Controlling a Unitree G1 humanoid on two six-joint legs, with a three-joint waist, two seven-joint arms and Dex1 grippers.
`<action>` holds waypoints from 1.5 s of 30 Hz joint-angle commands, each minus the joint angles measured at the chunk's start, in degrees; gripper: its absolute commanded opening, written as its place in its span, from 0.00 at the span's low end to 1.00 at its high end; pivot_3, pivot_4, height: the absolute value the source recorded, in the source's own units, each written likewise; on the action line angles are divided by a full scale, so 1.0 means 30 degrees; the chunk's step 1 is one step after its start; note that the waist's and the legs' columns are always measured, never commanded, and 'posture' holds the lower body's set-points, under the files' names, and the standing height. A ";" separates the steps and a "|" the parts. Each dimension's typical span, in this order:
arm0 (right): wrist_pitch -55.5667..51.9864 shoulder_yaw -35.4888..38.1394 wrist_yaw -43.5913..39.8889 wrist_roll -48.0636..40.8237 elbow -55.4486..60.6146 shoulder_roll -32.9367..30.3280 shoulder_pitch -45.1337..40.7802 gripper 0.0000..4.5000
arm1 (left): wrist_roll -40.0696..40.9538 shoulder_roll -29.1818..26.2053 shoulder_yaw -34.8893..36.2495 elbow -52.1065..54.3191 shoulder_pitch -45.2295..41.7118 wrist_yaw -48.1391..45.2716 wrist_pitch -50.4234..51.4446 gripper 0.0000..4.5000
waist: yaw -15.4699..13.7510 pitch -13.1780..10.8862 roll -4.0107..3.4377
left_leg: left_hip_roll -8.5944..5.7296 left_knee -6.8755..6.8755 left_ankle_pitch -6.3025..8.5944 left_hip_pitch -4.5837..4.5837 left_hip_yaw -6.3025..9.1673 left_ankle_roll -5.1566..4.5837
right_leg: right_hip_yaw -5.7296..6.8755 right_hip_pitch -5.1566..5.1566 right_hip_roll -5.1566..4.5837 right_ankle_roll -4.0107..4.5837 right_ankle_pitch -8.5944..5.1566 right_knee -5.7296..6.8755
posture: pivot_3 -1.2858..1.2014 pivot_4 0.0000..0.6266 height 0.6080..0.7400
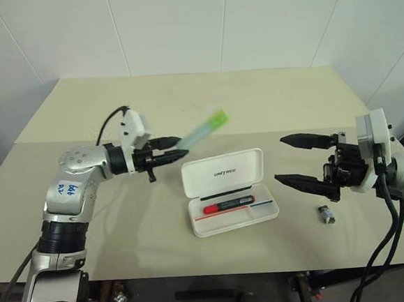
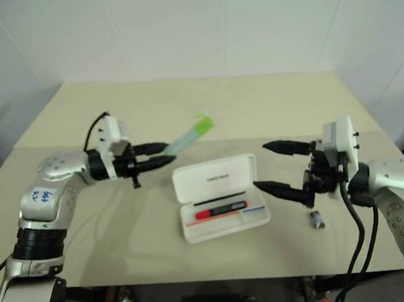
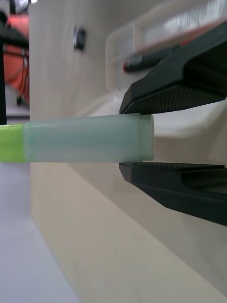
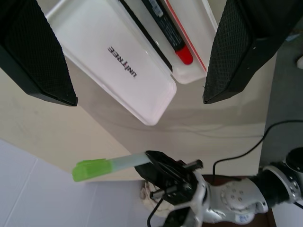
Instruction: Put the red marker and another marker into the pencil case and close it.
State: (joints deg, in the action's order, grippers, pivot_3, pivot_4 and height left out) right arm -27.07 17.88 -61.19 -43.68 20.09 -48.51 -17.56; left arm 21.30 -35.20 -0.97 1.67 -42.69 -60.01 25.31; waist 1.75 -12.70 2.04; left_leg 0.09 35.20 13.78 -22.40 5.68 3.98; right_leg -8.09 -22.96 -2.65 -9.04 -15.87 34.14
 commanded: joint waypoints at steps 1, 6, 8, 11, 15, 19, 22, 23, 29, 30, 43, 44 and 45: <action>0.0848 0.1160 -0.0250 0.0494 -0.0406 -0.0458 0.0462 1.00 | 0.0667 -0.0342 -0.0322 0.1715 -0.0306 -0.0211 0.1209 0.24 | 0.0024 0.0000 0.0000 | 0.0000 0.0001 0.0000 0.0003 -0.0001 0.0000 | 0.0000 0.0000 0.0001 0.0001 -0.0001 0.0005 | 0.52 0.24 1.00; 0.1597 0.1555 -0.0229 0.1138 -0.1220 -0.0634 0.0488 1.00 | 0.0856 -0.0498 -0.0689 0.2991 -0.0187 0.0003 0.2799 0.24 | 0.0103 -0.0001 -0.0001 | 0.0001 0.0007 -0.0009 0.0027 -0.0011 0.0002 | -0.0006 -0.0004 0.0006 0.0019 -0.0014 0.0058 | 0.52 0.24 1.00; 0.1825 0.1684 -0.0305 0.1340 -0.1477 -0.0654 0.0657 1.00 | 0.0155 -0.1009 -0.1370 0.3413 0.0110 -0.0282 0.2571 0.24 | 0.0103 -0.0001 -0.0002 | 0.0002 0.0009 -0.0012 0.0028 -0.0009 0.0005 | -0.0005 -0.0005 0.0007 0.0024 -0.0019 0.0069 | 0.52 0.24 1.00; 0.2178 0.1853 -0.0400 0.1617 -0.1888 -0.0669 0.0954 1.00 | -0.0512 -0.1761 -0.2415 0.4163 0.0928 -0.0596 0.2577 0.24 | 0.0140 0.0002 -0.0006 | 0.0001 0.0007 -0.0011 0.0034 -0.0010 0.0006 | -0.0006 -0.0005 0.0008 0.0033 -0.0031 0.0072 | 0.52 0.24 1.00; 0.2423 0.1832 -0.0368 0.1740 -0.2045 -0.0615 0.1197 1.00 | -0.0214 -0.1743 -0.2963 0.5543 0.1508 -0.0096 0.3939 0.24 | 0.0088 -0.0001 -0.0005 | 0.0001 0.0007 -0.0010 0.0023 -0.0010 0.0005 | -0.0010 -0.0011 0.0005 0.0033 -0.0036 0.0074 | 0.52 0.24 1.00; 0.2633 0.1692 -0.0188 0.1893 -0.1990 -0.0387 0.1506 1.00 | -0.0212 -0.1494 -0.3413 0.6715 0.1873 0.0990 0.5651 0.24 | 0.0063 -0.0001 -0.0005 | 0.0001 0.0008 -0.0010 0.0028 -0.0008 0.0005 | -0.0009 -0.0011 0.0006 0.0032 -0.0038 0.0083 | 0.52 0.24 1.00; 0.2835 0.1512 -0.0050 0.2013 -0.1867 -0.0189 0.1756 1.00 | -0.0383 -0.1719 -0.3967 0.7305 0.2202 0.1222 0.6312 0.24 | 0.0122 -0.0001 -0.0005 | 0.0000 0.0010 -0.0010 0.0033 -0.0012 0.0005 | -0.0011 -0.0011 0.0007 0.0034 -0.0040 0.0093 | 0.52 0.24 1.00; 0.2863 0.1464 -0.0005 0.2043 -0.1817 -0.0134 0.1798 1.00 | -0.0461 -0.1831 -0.4171 0.7455 0.2289 0.1231 0.6435 0.24 | 0.0144 -0.0001 -0.0005 | 0.0001 0.0011 -0.0011 0.0035 -0.0010 0.0005 | -0.0011 -0.0012 0.0008 0.0036 -0.0041 0.0100 | 0.52 0.24 1.00; 0.2795 0.1329 0.0319 0.2112 -0.1485 0.0172 0.1921 1.00 | -0.1245 -0.2257 -0.5411 0.8463 0.3398 0.1853 0.6707 0.24 | 0.0158 0.0000 -0.0006 | 0.0001 0.0014 -0.0011 0.0038 -0.0009 0.0006 | -0.0013 -0.0011 0.0008 0.0044 -0.0045 0.0105 | 0.52 0.24 1.00; 0.2816 0.1304 0.0380 0.2123 -0.1434 0.0236 0.1978 1.00 | -0.1489 -0.2268 -0.5598 0.8480 0.3570 0.2049 0.6598 0.24 | 0.0142 -0.0001 -0.0005 | 0.0001 0.0014 -0.0011 0.0040 -0.0010 0.0006 | -0.0014 -0.0011 0.0008 0.0049 -0.0049 0.0108 | 0.52 0.24 1.00; 0.2748 0.1373 0.1023 0.2082 -0.0798 0.0690 0.2468 1.00 | -0.2873 -0.1328 -0.6541 0.7331 0.3806 0.3057 0.5766 0.24 | 0.0066 0.0000 -0.0006 | -0.0001 0.0031 -0.0012 0.0040 -0.0010 0.0006 | -0.0014 -0.0011 0.0010 0.0062 -0.0056 0.0128 | 0.52 0.24 1.00; 0.2728 0.1378 0.1063 0.2065 -0.0753 0.0687 0.2485 1.00 | -0.2842 -0.1259 -0.6547 0.7264 0.3767 0.2997 0.5736 0.24 | 0.0062 0.0000 -0.0006 | -0.0001 0.0031 -0.0012 0.0039 -0.0010 0.0006 | -0.0014 -0.0011 0.0009 0.0061 -0.0055 0.0128 | 0.52 0.24 1.00; 0.2716 0.1408 0.1092 0.2042 -0.0711 0.0680 0.2531 1.00 | -0.2846 -0.1258 -0.6565 0.7229 0.3745 0.2904 0.5689 0.24 | 0.0065 0.0000 -0.0006 | -0.0001 0.0032 -0.0012 0.0040 -0.0010 0.0006 | -0.0014 -0.0011 0.0009 0.0059 -0.0054 0.0130 | 0.52 0.24 1.00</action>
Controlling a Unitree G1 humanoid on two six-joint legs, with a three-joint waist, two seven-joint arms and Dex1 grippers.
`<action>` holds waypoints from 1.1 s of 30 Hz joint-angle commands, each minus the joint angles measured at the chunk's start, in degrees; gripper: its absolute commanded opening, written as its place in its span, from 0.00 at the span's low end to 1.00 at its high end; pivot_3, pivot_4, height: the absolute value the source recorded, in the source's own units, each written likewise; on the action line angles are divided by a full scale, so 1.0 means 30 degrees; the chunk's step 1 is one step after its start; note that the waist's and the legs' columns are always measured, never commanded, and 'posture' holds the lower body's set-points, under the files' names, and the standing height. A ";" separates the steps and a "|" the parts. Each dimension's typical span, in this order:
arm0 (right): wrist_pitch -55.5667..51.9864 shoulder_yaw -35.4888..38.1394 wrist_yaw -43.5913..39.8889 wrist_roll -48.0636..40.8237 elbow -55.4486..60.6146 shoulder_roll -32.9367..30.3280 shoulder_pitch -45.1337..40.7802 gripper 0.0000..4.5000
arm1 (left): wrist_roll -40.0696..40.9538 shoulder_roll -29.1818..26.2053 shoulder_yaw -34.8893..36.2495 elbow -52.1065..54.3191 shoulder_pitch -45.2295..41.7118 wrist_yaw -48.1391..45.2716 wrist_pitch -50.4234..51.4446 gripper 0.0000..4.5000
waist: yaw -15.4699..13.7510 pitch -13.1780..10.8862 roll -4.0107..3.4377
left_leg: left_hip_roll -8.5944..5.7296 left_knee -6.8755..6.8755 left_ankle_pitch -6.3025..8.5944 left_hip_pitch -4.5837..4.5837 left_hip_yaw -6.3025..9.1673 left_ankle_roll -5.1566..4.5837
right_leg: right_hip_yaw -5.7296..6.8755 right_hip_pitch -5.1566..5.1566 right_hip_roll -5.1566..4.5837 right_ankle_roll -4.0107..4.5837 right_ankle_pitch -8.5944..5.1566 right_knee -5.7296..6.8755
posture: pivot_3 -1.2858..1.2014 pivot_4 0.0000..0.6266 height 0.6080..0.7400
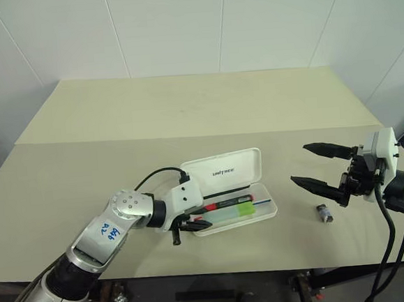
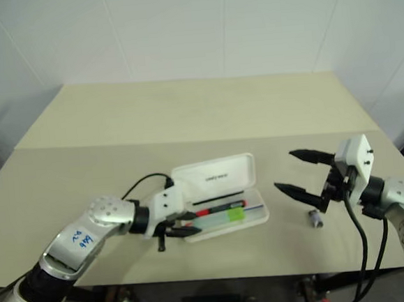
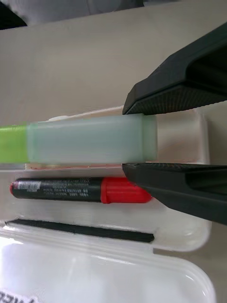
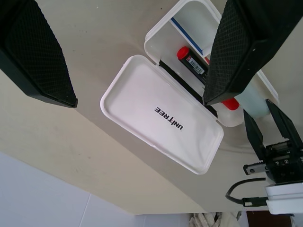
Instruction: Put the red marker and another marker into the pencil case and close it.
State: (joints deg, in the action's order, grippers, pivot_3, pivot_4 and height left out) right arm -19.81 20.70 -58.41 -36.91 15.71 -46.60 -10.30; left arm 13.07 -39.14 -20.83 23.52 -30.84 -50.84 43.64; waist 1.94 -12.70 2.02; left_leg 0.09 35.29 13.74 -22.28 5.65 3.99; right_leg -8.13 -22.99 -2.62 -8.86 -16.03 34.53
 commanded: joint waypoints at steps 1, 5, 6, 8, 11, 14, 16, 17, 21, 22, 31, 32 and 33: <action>0.0301 0.0496 0.0183 -0.0229 0.0774 0.0038 0.0162 1.00 | -0.0127 0.0006 0.0021 -0.0065 -0.0209 -0.0253 -0.0447 0.24 | 0.0008 0.0000 0.0000 | 0.0000 0.0000 0.0000 0.0000 0.0000 0.0000 | 0.0000 0.0000 0.0001 0.0000 0.0000 0.0001 | 0.52 0.24 1.00; 0.0340 0.0524 0.0233 -0.0248 0.0781 0.0014 0.0235 1.00 | -0.0392 -0.0273 -0.0114 -0.0221 -0.0174 -0.0446 -0.0523 0.24 | 0.0017 0.0000 0.0000 | 0.0000 0.0001 0.0000 0.0005 -0.0001 0.0000 | -0.0001 0.0000 0.0002 0.0003 -0.0002 0.0010 | 0.52 0.24 1.00; 0.0345 0.0518 0.0242 -0.0250 0.0784 0.0010 0.0238 1.00 | -0.0492 -0.0288 -0.0136 -0.0292 -0.0191 -0.0401 -0.0535 0.24 | 0.0015 0.0000 0.0000 | 0.0000 0.0004 -0.0001 0.0006 -0.0002 0.0000 | -0.0001 0.0000 0.0001 0.0004 -0.0002 0.0010 | 0.52 0.24 1.00; 0.0350 0.0499 0.0277 -0.0245 0.0809 0.0020 0.0242 1.00 | -0.0625 -0.0270 -0.0129 -0.0395 -0.0202 -0.0333 -0.0534 0.24 | 0.0004 0.0000 0.0000 | 0.0000 0.0007 -0.0001 0.0005 -0.0001 0.0000 | -0.0001 0.0000 0.0002 0.0008 -0.0005 0.0011 | 0.52 0.24 1.00; 0.0368 0.0449 0.0315 -0.0221 0.0802 0.0049 0.0227 1.00 | -0.0764 -0.0195 -0.0094 -0.0440 -0.0189 -0.0282 -0.0528 0.24 | 0.0007 0.0000 0.0000 | 0.0000 0.0008 -0.0001 0.0005 -0.0001 0.0000 | -0.0001 0.0000 0.0001 0.0007 -0.0004 0.0012 | 0.52 0.24 1.00; 0.0396 0.0389 0.0331 -0.0194 0.0766 0.0078 0.0189 1.00 | -0.0781 -0.0122 -0.0065 -0.0393 -0.0158 -0.0292 -0.0418 0.24 | 0.0006 0.0000 0.0000 | 0.0000 0.0008 -0.0001 0.0005 -0.0001 0.0000 | 0.0000 0.0000 0.0001 0.0004 -0.0003 0.0017 | 0.52 0.24 1.00; 0.0422 0.0345 0.0340 -0.0176 0.0731 0.0099 0.0136 1.00 | -0.0767 -0.0094 -0.0086 -0.0376 -0.0161 -0.0348 -0.0350 0.24 | 0.0006 0.0000 0.0000 | 0.0000 0.0010 -0.0001 0.0006 0.0000 -0.0001 | -0.0001 0.0000 0.0002 0.0003 -0.0002 0.0022 | 0.52 0.24 1.00; 0.0434 0.0320 0.0347 -0.0163 0.0715 0.0114 0.0111 1.00 | -0.0716 -0.0070 -0.0076 -0.0360 -0.0158 -0.0386 -0.0318 0.32 | 0.0007 0.0000 0.0000 | 0.0000 0.0013 -0.0001 0.0006 0.0000 0.0000 | -0.0001 0.0001 0.0001 0.0004 -0.0003 0.0025 | 0.52 0.24 1.00; 0.0466 0.0229 0.0380 -0.0106 0.0715 0.0187 0.0063 1.00 | -0.0477 -0.0014 -0.0115 -0.0228 -0.0158 -0.0671 -0.0145 0.60 | 0.0009 0.0001 -0.0001 | 0.0000 0.0020 -0.0001 0.0008 -0.0001 0.0000 | -0.0001 0.0001 0.0002 0.0005 -0.0003 0.0034 | 0.52 0.24 1.00; 0.0470 0.0217 0.0388 -0.0095 0.0722 0.0203 0.0059 1.00 | -0.0481 0.0072 -0.0046 -0.0231 -0.0139 -0.0596 -0.0206 0.68 | 0.0007 0.0001 -0.0001 | 0.0000 0.0022 -0.0001 0.0008 -0.0001 0.0000 | -0.0001 0.0001 0.0002 0.0005 -0.0003 0.0034 | 0.52 0.24 1.00; 0.0566 0.0120 0.0511 -0.0023 0.0718 0.0334 0.0066 1.00 | -0.0439 0.0343 0.0016 -0.0372 -0.0298 -0.0814 -0.0370 0.99 | 0.0009 0.0001 -0.0001 | -0.0001 0.0039 -0.0001 0.0010 -0.0001 0.0000 | -0.0001 0.0001 0.0002 0.0005 -0.0004 0.0056 | 0.52 0.24 1.00; 0.0604 0.0096 0.0539 0.0009 0.0702 0.0374 0.0091 1.00 | -0.0421 0.0380 0.0032 -0.0394 -0.0300 -0.0836 -0.0424 0.99 | 0.0009 0.0000 -0.0001 | -0.0001 0.0044 -0.0001 0.0009 0.0000 0.0000 | -0.0001 0.0001 0.0003 0.0005 -0.0004 0.0058 | 0.52 0.24 1.00; 0.0646 0.0076 0.0599 0.0057 0.0681 0.0433 0.0114 1.00 | -0.0380 0.0442 0.0099 -0.0430 -0.0288 -0.0856 -0.0553 0.99 | 0.0008 0.0001 -0.0001 | 0.0000 0.0051 -0.0001 0.0009 0.0000 0.0000 | -0.0001 0.0001 0.0003 0.0004 -0.0004 0.0062 | 0.52 0.24 1.00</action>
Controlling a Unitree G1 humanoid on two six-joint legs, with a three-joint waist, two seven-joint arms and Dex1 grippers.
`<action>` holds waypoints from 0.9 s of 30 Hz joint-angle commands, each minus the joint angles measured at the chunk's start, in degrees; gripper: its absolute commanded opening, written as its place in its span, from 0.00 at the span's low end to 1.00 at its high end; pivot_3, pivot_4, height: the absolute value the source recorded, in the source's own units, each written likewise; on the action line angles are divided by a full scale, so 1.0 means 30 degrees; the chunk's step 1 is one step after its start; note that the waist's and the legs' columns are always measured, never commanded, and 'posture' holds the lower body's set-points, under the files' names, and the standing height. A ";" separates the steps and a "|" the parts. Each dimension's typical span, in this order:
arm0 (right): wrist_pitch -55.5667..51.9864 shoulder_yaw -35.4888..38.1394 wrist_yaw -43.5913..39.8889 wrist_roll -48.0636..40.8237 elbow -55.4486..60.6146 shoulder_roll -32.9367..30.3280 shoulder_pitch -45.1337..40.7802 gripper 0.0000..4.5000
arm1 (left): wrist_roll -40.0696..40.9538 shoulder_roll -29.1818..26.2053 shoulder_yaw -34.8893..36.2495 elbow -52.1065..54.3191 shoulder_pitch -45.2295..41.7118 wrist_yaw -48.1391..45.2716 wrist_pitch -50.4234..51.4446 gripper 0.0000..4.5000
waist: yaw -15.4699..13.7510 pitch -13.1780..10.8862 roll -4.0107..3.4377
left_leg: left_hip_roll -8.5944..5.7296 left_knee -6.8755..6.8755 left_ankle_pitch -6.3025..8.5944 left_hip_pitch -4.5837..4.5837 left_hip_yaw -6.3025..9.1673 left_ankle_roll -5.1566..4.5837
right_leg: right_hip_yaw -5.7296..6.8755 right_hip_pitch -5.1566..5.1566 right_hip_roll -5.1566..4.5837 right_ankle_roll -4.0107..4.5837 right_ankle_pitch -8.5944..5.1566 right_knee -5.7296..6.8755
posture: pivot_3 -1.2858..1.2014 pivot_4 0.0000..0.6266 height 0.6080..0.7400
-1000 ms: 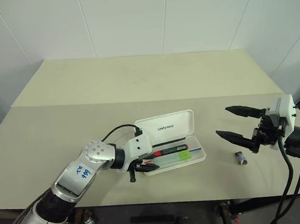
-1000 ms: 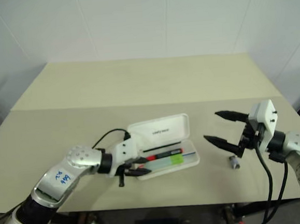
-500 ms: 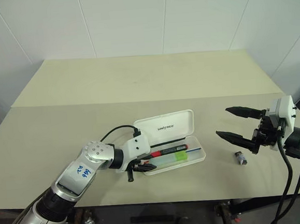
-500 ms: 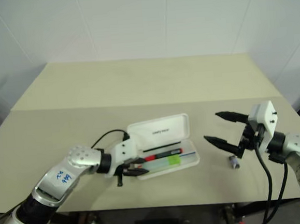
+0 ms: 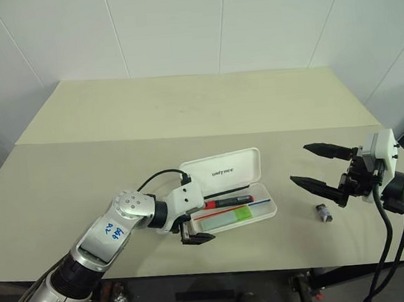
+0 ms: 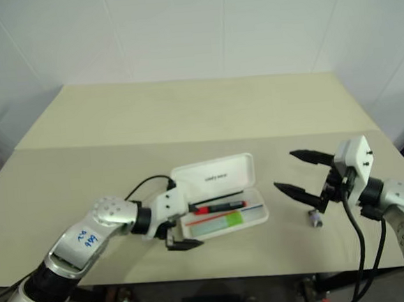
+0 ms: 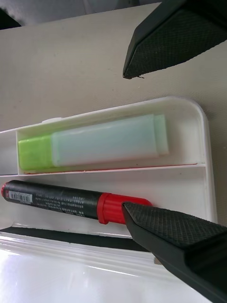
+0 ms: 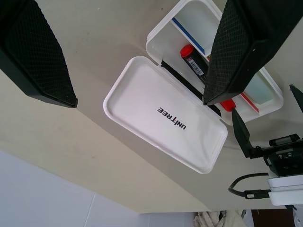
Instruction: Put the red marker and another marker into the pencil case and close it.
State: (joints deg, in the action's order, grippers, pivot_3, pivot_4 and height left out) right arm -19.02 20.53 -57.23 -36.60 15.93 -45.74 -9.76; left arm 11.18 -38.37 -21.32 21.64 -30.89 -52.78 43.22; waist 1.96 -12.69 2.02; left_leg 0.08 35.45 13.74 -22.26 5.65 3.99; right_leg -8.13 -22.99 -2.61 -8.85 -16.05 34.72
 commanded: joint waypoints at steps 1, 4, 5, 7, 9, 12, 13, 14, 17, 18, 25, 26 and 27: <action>0.0411 0.0121 0.0292 0.0007 0.0570 0.0219 -0.0037 1.00 | 0.0339 0.0231 0.0370 0.0168 -0.0253 -0.0237 -0.0438 0.99 | 0.0000 0.0000 0.0000 | -0.0001 0.0007 0.0000 0.0000 -0.0001 0.0000 | 0.0000 0.0000 0.0000 0.0000 0.0000 0.0004 | 0.52 0.24 1.00; 0.0529 0.0335 0.0984 0.0238 0.0277 0.0763 0.0234 1.00 | 0.0349 0.0261 0.0731 -0.0226 -0.0213 -0.0239 -0.0898 0.99 | 0.0001 0.0000 0.0000 | -0.0001 0.0023 0.0000 0.0000 0.0001 0.0000 | -0.0001 0.0001 0.0001 0.0001 0.0000 0.0017 | 0.52 0.24 1.00; 0.0559 0.0417 0.1158 0.0308 0.0205 0.0909 0.0338 1.00 | 0.0301 0.0267 0.0798 -0.0352 -0.0212 -0.0203 -0.1067 0.99 | -0.0005 0.0000 0.0000 | -0.0001 0.0028 0.0000 0.0000 0.0001 0.0000 | -0.0001 0.0001 0.0001 0.0002 -0.0001 0.0022 | 0.52 0.24 1.00; 0.0717 0.0588 0.1796 0.0742 0.0083 0.1276 0.0745 1.00 | 0.0401 0.0721 0.1345 -0.0729 -0.0209 0.0222 -0.1646 0.99 | -0.0027 0.0001 -0.0001 | -0.0002 0.0040 0.0000 0.0001 0.0001 0.0000 | -0.0001 0.0004 0.0001 0.0021 -0.0011 0.0030 | 0.52 0.24 1.00; 0.0730 0.0718 0.2493 0.1059 0.0133 0.1627 0.1235 1.00 | 0.0544 0.1212 0.1819 -0.0999 -0.0104 0.0341 -0.2751 0.99 | -0.0049 0.0001 -0.0002 | -0.0003 0.0059 0.0000 -0.0008 0.0002 0.0000 | -0.0001 0.0006 0.0001 0.0031 -0.0016 0.0035 | 0.52 0.24 1.00; 0.0784 0.0810 0.3547 0.1503 0.0277 0.2132 0.2013 1.00 | 0.0981 0.1895 0.2656 -0.1454 0.0074 0.0043 -0.4795 0.99 | -0.0054 0.0002 -0.0002 | -0.0010 0.0069 0.0000 -0.0007 0.0001 0.0000 | -0.0007 0.0013 -0.0003 0.0041 -0.0021 0.0034 | 0.52 0.24 1.00; 0.0834 0.0813 0.3941 0.1703 0.0343 0.2332 0.2280 1.00 | 0.1341 0.2078 0.3043 -0.1608 0.0134 -0.0173 -0.5225 0.99 | -0.0061 0.0002 -0.0003 | -0.0010 0.0073 0.0000 -0.0005 -0.0001 0.0000 | -0.0007 0.0013 -0.0002 0.0041 -0.0021 0.0038 | 0.52 0.24 1.00; 0.0899 0.0808 0.4338 0.1895 0.0435 0.2544 0.2594 1.00 | 0.1778 0.2245 0.3477 -0.1774 0.0207 -0.0398 -0.5604 0.99 | -0.0054 0.0002 -0.0003 | -0.0010 0.0069 0.0000 -0.0004 -0.0001 0.0000 | -0.0008 0.0013 -0.0002 0.0041 -0.0021 0.0040 | 0.52 0.24 1.00; 0.0946 0.0855 0.5443 0.2234 0.0757 0.3261 0.3596 1.00 | 0.3197 0.2556 0.4732 -0.2277 0.0371 -0.1111 -0.6168 0.99 | -0.0026 0.0011 -0.0018 | -0.0008 0.0072 0.0000 0.0010 -0.0001 0.0000 | -0.0009 0.0013 0.0001 0.0041 -0.0021 0.0062 | 0.52 0.24 1.00; 0.1025 0.0851 0.5644 0.2320 0.0813 0.3451 0.3918 1.00 | 0.3633 0.2517 0.5078 -0.2446 0.0371 -0.1366 -0.6119 0.99 | -0.0023 0.0011 -0.0019 | -0.0008 0.0071 0.0000 0.0014 -0.0001 0.0000 | -0.0009 0.0013 0.0003 0.0045 -0.0023 0.0070 | 0.52 0.24 1.00; 0.1502 0.1116 0.6590 0.2501 0.0581 0.4386 0.5226 1.00 | 0.5204 0.2063 0.6710 -0.3775 0.0234 -0.2870 -0.6725 0.99 | 0.0018 0.0017 -0.0028 | -0.0011 0.0134 -0.0001 0.0021 -0.0012 -0.0002 | -0.0026 0.0044 0.0008 0.0201 -0.0107 0.0074 | 0.52 0.24 1.00; 0.1569 0.1196 0.6787 0.2466 0.0565 0.4622 0.5412 1.00 | 0.5260 0.1801 0.6942 -0.4209 0.0102 -0.3274 -0.7003 0.99 | 0.0030 0.0016 -0.0028 | -0.0010 0.0139 -0.0002 0.0028 -0.0012 -0.0002 | -0.0026 0.0050 0.0009 0.0225 -0.0121 0.0074 | 0.52 0.24 1.00; 0.1646 0.1221 0.6927 0.2444 0.0583 0.4842 0.5644 1.00 | 0.5274 0.1628 0.7112 -0.4556 -0.0027 -0.3567 -0.7260 0.99 | 0.0053 0.0017 -0.0028 | -0.0010 0.0145 -0.0004 0.0025 -0.0013 -0.0005 | -0.0027 0.0049 0.0011 0.0232 -0.0124 0.0075 | 0.52 0.24 1.00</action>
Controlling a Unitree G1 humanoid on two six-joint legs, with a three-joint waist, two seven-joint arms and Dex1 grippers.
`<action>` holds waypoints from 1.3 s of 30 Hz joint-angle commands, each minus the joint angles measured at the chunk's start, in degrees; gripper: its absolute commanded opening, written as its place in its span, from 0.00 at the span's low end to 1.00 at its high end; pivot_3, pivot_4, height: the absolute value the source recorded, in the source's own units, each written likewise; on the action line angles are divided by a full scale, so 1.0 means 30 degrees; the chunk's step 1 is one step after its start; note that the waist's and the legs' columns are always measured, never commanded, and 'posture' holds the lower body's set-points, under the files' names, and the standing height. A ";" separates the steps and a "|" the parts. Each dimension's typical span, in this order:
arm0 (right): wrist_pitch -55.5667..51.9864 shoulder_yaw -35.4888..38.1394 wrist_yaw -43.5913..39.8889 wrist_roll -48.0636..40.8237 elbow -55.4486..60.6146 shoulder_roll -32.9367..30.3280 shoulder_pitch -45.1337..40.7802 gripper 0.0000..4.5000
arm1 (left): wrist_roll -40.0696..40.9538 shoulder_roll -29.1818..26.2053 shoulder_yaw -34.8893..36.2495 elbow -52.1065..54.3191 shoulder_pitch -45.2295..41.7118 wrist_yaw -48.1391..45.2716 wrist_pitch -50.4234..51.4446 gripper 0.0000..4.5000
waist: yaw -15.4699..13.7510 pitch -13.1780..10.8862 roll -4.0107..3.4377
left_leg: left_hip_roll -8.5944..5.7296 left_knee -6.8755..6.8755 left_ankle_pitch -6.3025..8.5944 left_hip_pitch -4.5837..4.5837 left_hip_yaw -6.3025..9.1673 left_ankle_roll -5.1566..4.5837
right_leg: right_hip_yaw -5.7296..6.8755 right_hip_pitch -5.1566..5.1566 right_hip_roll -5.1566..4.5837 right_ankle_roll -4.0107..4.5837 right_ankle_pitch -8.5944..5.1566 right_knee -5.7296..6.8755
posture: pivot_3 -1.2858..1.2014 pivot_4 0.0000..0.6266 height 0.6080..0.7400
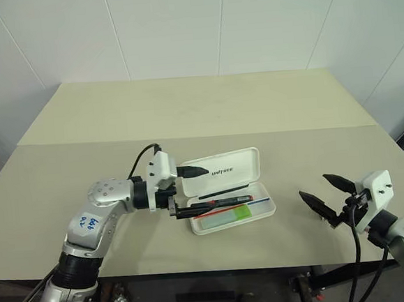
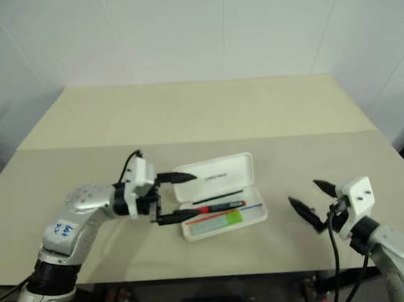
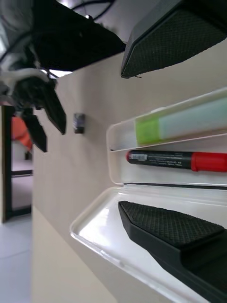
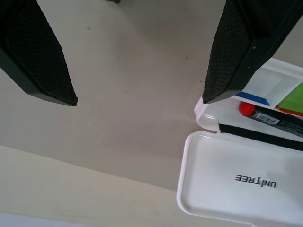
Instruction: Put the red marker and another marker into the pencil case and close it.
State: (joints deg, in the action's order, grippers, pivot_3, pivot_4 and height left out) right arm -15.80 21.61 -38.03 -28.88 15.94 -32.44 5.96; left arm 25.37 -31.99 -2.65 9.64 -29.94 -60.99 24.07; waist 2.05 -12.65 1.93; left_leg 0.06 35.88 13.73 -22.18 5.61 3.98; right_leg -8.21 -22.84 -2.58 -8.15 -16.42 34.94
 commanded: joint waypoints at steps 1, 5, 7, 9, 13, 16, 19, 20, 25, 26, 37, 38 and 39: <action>0.0632 0.0861 0.0684 -0.0101 0.0620 0.0604 0.0615 1.00 | 0.0579 -0.0675 0.1051 -0.0894 -0.0493 -0.1110 -0.1087 0.99 | 0.0029 0.0000 0.0000 | 0.0001 0.0008 -0.0002 0.0001 0.0000 -0.0002 | -0.0001 0.0003 0.0003 0.0014 -0.0008 0.0000 | 0.52 0.24 1.00; 0.1039 0.0683 0.0978 0.0064 0.0615 0.1289 0.1346 1.00 | 0.0723 -0.1097 0.1478 -0.1847 -0.1084 -0.2103 -0.1757 0.99 | 0.0028 0.0000 0.0000 | 0.0000 0.0032 -0.0003 -0.0002 -0.0003 -0.0004 | -0.0009 0.0021 0.0001 0.0018 -0.0009 -0.0017 | 0.52 0.24 1.00; 0.1360 0.0580 0.1057 0.0332 0.0333 0.1593 0.1619 1.00 | 0.0679 -0.1283 0.1538 -0.2162 -0.1296 -0.2521 -0.2049 0.99 | 0.0036 0.0000 -0.0001 | 0.0000 0.0034 -0.0003 0.0000 -0.0005 -0.0004 | -0.0011 0.0031 0.0000 0.0017 -0.0008 -0.0030 | 0.52 0.24 1.00; 0.1631 0.0502 0.1180 0.0487 0.0040 0.1902 0.1759 1.00 | 0.0604 -0.1374 0.1566 -0.2335 -0.1457 -0.2773 -0.2182 0.99 | 0.0058 0.0001 -0.0001 | 0.0002 0.0029 -0.0003 0.0002 -0.0004 -0.0004 | -0.0009 0.0037 0.0000 0.0017 -0.0008 -0.0038 | 0.52 0.24 1.00; 0.2314 0.0292 0.1357 0.1005 -0.0599 0.2484 0.1774 1.00 | 0.0515 -0.1358 0.1438 -0.2400 -0.1647 -0.2995 -0.2291 0.99 | 0.0139 0.0002 -0.0003 | 0.0006 0.0015 -0.0003 0.0005 -0.0001 -0.0004 | -0.0008 0.0035 0.0001 0.0019 -0.0010 -0.0037 | 0.52 0.24 1.00; 0.3096 0.0041 0.1459 0.1603 -0.1398 0.3005 0.1848 1.00 | 0.0547 -0.1328 0.1418 -0.2160 -0.1574 -0.2986 -0.2232 0.99 | 0.0192 0.0002 -0.0003 | 0.0006 0.0013 -0.0002 0.0004 -0.0001 -0.0004 | -0.0007 0.0036 0.0001 0.0019 -0.0010 -0.0044 | 0.52 0.24 1.00; 0.3857 -0.0217 0.1601 0.2103 -0.2318 0.3520 0.1899 1.00 | 0.0528 -0.1451 0.1406 -0.1930 -0.1458 -0.3067 -0.2238 0.99 | 0.0308 0.0002 -0.0003 | 0.0007 0.0011 -0.0002 0.0005 0.0000 -0.0004 | -0.0006 0.0036 0.0000 0.0019 -0.0010 -0.0043 | 0.52 0.24 1.00; 0.4029 -0.0276 0.1606 0.2188 -0.2534 0.3626 0.1878 1.00 | 0.0538 -0.1479 0.1425 -0.1912 -0.1465 -0.3074 -0.2222 0.99 | 0.0333 0.0001 -0.0004 | 0.0007 0.0010 -0.0002 0.0005 0.0001 -0.0004 | -0.0006 0.0036 0.0001 0.0019 -0.0010 -0.0043 | 0.52 0.24 1.00; 0.5008 -0.0473 0.1560 0.2562 -0.3715 0.3920 0.1547 0.91 | 0.0514 -0.1596 0.1519 -0.2021 -0.1687 -0.3031 -0.2294 1.00 | 0.0421 0.0002 -0.0003 | 0.0007 0.0014 -0.0002 0.0007 -0.0001 -0.0004 | -0.0009 0.0037 0.0001 0.0019 -0.0009 -0.0043 | 0.52 0.24 1.00; 0.5150 -0.0484 0.1578 0.2594 -0.3883 0.3948 0.1465 0.86 | 0.0504 -0.1599 0.1527 -0.2041 -0.1707 -0.3020 -0.2319 1.00 | 0.0432 0.0002 -0.0002 | 0.0007 0.0017 -0.0002 0.0007 -0.0001 -0.0004 | -0.0010 0.0038 0.0000 0.0018 -0.0008 -0.0043 | 0.52 0.24 1.00; 0.5997 -0.0557 0.1327 0.2532 -0.4471 0.3683 0.0862 0.08 | 0.0428 -0.1556 0.1581 -0.1895 -0.1396 -0.2744 -0.2539 1.00 | 0.0464 0.0002 -0.0002 | 0.0007 0.0022 -0.0004 0.0014 -0.0003 -0.0007 | -0.0018 0.0052 0.0001 0.0018 -0.0001 -0.0057 | 0.52 0.24 1.00; 0.6002 -0.0542 0.1312 0.2555 -0.4524 0.3614 0.0791 0.08 | 0.0409 -0.1549 0.1574 -0.1910 -0.1374 -0.2729 -0.2578 1.00 | 0.0467 0.0002 -0.0002 | 0.0007 0.0022 -0.0004 0.0014 -0.0003 -0.0007 | -0.0018 0.0052 0.0001 0.0018 -0.0002 -0.0058 | 0.52 0.24 1.00; 0.6000 -0.0538 0.1279 0.2593 -0.4577 0.3534 0.0730 0.08 | 0.0393 -0.1547 0.1562 -0.1929 -0.1358 -0.2719 -0.2618 1.00 | 0.0471 0.0002 -0.0002 | 0.0007 0.0021 -0.0004 0.0014 -0.0003 -0.0007 | -0.0018 0.0052 0.0001 0.0018 -0.0002 -0.0059 | 0.52 0.24 1.00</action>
State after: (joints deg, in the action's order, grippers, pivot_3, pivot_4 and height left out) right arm 1.31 19.95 -34.17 -21.36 2.02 -20.86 8.52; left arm 26.03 -36.16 1.08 1.76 -33.47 -69.46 17.42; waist 3.47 -12.64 1.93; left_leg 0.08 35.95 13.72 -22.14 5.59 3.96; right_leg -8.27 -22.69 -2.58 -8.10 -16.42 34.77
